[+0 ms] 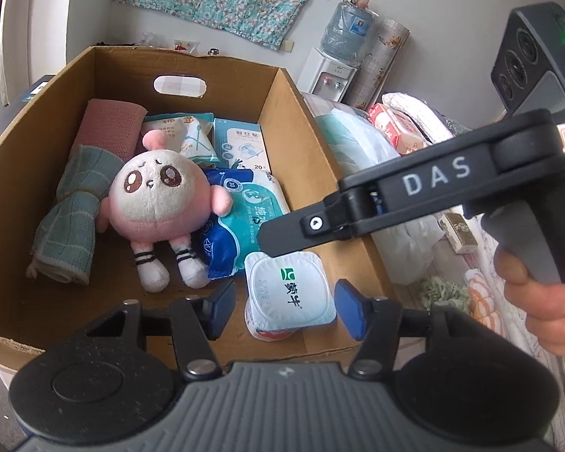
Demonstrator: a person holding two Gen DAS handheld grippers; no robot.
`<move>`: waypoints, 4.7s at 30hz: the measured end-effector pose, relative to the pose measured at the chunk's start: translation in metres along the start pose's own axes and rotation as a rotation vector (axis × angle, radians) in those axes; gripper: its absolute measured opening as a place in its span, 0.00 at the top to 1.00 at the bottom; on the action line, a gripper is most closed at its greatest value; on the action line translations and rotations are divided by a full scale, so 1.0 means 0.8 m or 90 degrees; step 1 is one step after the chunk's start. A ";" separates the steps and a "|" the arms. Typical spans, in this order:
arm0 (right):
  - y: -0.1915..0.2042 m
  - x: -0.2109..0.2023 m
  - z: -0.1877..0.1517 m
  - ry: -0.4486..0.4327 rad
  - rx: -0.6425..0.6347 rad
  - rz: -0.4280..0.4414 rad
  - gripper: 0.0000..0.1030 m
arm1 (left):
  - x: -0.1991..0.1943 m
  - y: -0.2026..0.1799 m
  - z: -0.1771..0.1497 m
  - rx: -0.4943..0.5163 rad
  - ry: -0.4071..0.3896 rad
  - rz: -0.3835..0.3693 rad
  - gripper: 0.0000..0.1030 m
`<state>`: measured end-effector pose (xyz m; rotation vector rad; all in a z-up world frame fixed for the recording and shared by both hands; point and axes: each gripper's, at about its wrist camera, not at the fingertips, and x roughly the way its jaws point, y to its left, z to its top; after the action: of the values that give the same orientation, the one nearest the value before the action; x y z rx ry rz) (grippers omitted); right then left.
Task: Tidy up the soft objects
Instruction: 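Carry the yogurt cup into the box and open the right tool, then move the right tool to the orange-striped towel and grasp it, then carry the striped towel into the box with the right tool, then open the right tool and release the striped towel in the box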
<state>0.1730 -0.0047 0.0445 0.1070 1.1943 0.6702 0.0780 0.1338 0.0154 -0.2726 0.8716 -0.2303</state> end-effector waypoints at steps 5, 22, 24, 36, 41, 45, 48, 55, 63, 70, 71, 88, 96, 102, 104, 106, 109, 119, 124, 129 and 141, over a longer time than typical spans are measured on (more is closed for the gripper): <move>-0.015 -0.036 -0.013 -0.084 0.031 0.049 0.44 | -0.014 -0.015 0.001 0.032 -0.054 0.023 0.39; -0.135 -0.244 -0.135 -0.344 0.118 -0.142 0.33 | 0.006 -0.195 0.007 0.193 -0.160 -0.102 0.32; -0.160 -0.254 -0.160 -0.342 0.149 -0.168 0.33 | 0.022 -0.221 -0.002 0.213 -0.141 -0.126 0.33; -0.281 -0.194 -0.288 -0.226 0.340 -0.199 0.40 | 0.150 -0.290 -0.079 0.245 0.023 -0.195 0.53; -0.310 -0.166 -0.297 -0.203 0.388 -0.175 0.48 | 0.178 -0.294 -0.093 0.237 0.065 -0.203 0.53; -0.323 -0.150 -0.297 -0.194 0.408 -0.162 0.52 | 0.190 -0.300 -0.091 0.225 0.088 -0.228 0.49; -0.326 -0.145 -0.295 -0.190 0.411 -0.153 0.54 | 0.199 -0.306 -0.092 0.223 0.098 -0.232 0.47; -0.324 -0.143 -0.295 -0.196 0.403 -0.154 0.60 | 0.210 -0.302 -0.088 0.187 0.111 -0.242 0.53; -0.318 -0.154 -0.304 -0.222 0.423 -0.154 0.62 | 0.198 -0.301 -0.085 0.183 0.105 -0.251 0.57; -0.284 -0.192 -0.304 -0.275 0.402 -0.160 0.62 | 0.157 -0.308 -0.072 0.205 0.053 -0.271 0.57; -0.278 -0.199 -0.301 -0.284 0.395 -0.159 0.62 | 0.150 -0.308 -0.069 0.209 0.041 -0.272 0.57; -0.098 -0.187 -0.107 -0.326 0.160 -0.011 0.62 | -0.020 -0.186 0.027 0.173 -0.170 -0.089 0.57; 0.008 -0.083 0.007 -0.198 0.093 0.095 0.62 | -0.086 -0.061 0.062 0.083 -0.147 0.030 0.57; 0.076 0.018 0.047 -0.080 0.077 0.115 0.62 | -0.089 0.040 0.067 -0.004 -0.058 0.073 0.57; 0.086 0.048 0.049 -0.047 0.085 0.113 0.62 | -0.080 0.066 0.066 -0.029 -0.026 0.076 0.57; 0.091 0.070 0.048 -0.023 0.095 0.108 0.62 | -0.071 0.087 0.065 -0.052 0.005 0.072 0.57; 0.084 0.097 0.044 0.008 0.117 0.098 0.62 | -0.056 0.102 0.060 -0.060 0.045 0.063 0.57; 0.065 0.149 0.036 0.109 0.179 0.085 0.56 | -0.040 0.104 0.050 0.010 0.104 0.116 0.50; 0.062 0.165 0.030 0.138 0.199 0.096 0.55 | -0.035 0.103 0.048 0.022 0.109 0.116 0.50; 0.064 0.189 0.031 0.170 0.219 0.123 0.51 | -0.035 0.101 0.047 0.024 0.109 0.120 0.46; 0.061 0.152 0.029 0.103 0.202 0.150 0.40 | -0.052 0.090 0.043 0.029 0.063 0.132 0.34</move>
<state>0.1970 0.1052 -0.0264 0.4726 1.4527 0.6997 0.0852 0.2193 0.0432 -0.1270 0.9847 -0.0712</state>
